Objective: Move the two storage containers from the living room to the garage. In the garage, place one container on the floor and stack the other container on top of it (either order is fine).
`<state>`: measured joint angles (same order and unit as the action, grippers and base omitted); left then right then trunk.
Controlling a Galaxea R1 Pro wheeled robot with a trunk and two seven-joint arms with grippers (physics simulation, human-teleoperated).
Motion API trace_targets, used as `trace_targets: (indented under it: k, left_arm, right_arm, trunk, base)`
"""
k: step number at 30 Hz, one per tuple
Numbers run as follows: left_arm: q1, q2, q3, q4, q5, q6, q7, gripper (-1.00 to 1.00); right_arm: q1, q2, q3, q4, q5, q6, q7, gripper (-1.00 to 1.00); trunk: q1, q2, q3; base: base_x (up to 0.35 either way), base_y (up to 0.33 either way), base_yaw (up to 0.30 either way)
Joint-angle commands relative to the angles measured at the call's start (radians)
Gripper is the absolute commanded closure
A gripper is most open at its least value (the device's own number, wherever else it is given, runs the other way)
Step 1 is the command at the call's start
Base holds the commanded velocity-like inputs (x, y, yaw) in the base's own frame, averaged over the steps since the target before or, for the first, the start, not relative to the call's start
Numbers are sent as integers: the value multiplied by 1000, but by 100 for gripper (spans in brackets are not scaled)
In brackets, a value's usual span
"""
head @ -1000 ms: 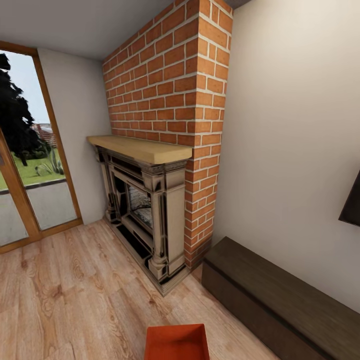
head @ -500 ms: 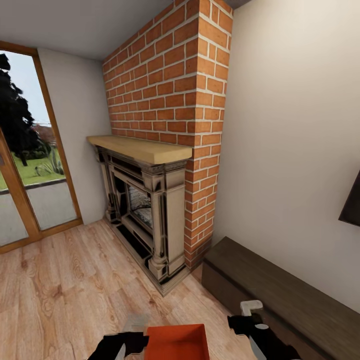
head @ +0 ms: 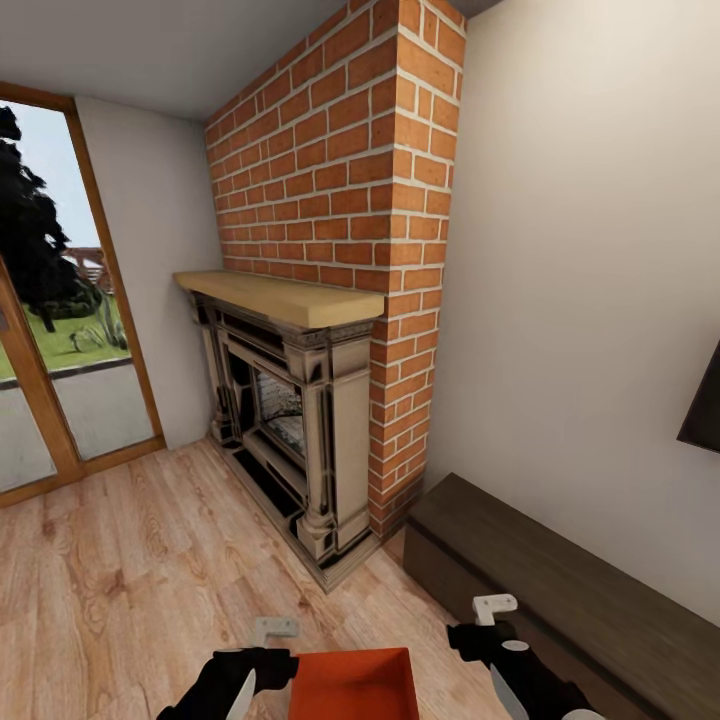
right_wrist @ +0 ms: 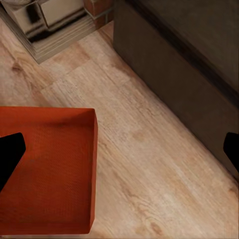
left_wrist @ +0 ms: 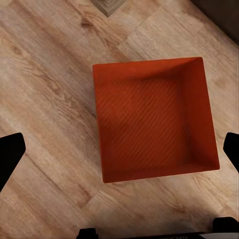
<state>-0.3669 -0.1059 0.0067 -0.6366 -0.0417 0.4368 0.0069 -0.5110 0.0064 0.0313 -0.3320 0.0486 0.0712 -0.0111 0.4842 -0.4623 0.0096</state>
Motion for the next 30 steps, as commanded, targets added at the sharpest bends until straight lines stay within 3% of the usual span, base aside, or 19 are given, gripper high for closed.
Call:
trace_targets:
  k: [1,5,30]
  left_arm:
    - [0,-1,1,-1,-4,5,1,-100]
    - [0,-1,0,-1,-4,5,1,-100]
    - [0,-1,1,0,-4,-13,3,-100]
  right_arm:
    - [0,1,3,-2,5,6,-1,-100]
    - [0,3,3,-1,5,4,0,-100]
    - [0,3,2,1,5,1,-1,-100]
  trunk:
    - [0,-1,0]
    - [0,-1,0]
    - [96,-176,-79]
  base:
    - [0,0,0]
    - [0,0,0]
    - [0,0,0]
